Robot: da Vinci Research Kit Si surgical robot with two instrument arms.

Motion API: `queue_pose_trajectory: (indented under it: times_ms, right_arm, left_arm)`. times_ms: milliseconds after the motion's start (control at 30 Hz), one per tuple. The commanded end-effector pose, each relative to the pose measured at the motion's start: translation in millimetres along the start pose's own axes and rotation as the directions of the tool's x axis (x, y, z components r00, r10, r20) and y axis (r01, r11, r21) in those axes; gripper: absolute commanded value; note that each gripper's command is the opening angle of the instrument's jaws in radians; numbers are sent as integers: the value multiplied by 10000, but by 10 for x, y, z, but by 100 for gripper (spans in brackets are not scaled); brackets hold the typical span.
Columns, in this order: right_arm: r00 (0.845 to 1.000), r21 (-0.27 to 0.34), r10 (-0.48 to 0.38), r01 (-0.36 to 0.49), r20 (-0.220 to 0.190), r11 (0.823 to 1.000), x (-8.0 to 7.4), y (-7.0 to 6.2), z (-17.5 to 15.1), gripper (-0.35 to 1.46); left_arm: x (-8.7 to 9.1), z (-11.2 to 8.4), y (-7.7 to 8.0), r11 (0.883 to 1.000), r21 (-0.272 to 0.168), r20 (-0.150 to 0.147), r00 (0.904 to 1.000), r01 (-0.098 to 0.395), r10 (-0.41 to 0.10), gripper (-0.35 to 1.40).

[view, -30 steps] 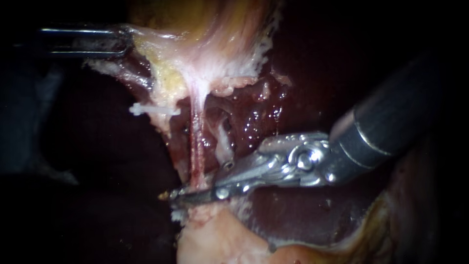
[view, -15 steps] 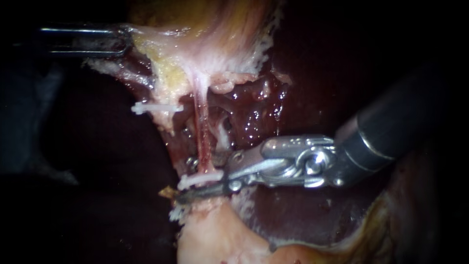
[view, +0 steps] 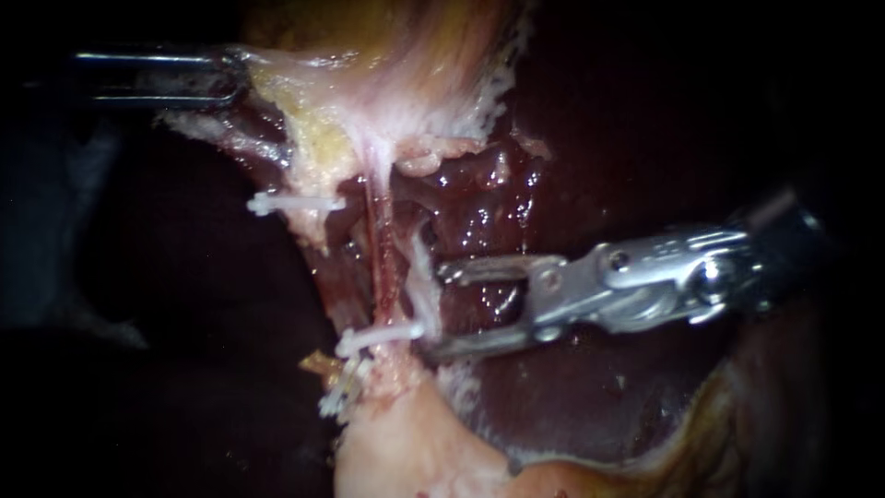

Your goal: Going back first clip right tube

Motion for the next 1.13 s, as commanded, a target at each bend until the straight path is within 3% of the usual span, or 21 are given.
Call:
queue_pose_trajectory:
  times_ms: [33,300,500,833,1133]
  right_arm:
    - [10000,38,-17,17,-3,10000,-1,1,-8,50]
    - [9999,-117,-117,117,30,9999,-2,5,-42,50]
    - [9998,-129,-174,174,34,9998,-3,5,-42,50]
    - [9998,-136,-172,172,35,9998,-4,5,-42,50]
    - [9998,-140,-170,170,36,9998,-4,6,-42,50]
  left_arm:
    - [-1,1,0,10000,12,-2,10000,-5,5,-35]
    - [-4,5,-1,10000,38,-21,10000,-25,25,-35]
    - [-9,13,-2,10000,8,-13,10000,-50,50,-35]
    - [-29,47,-11,9998,-61,158,9997,-193,194,-35]
    - [-32,49,-13,9996,-83,232,9993,-275,277,-35]
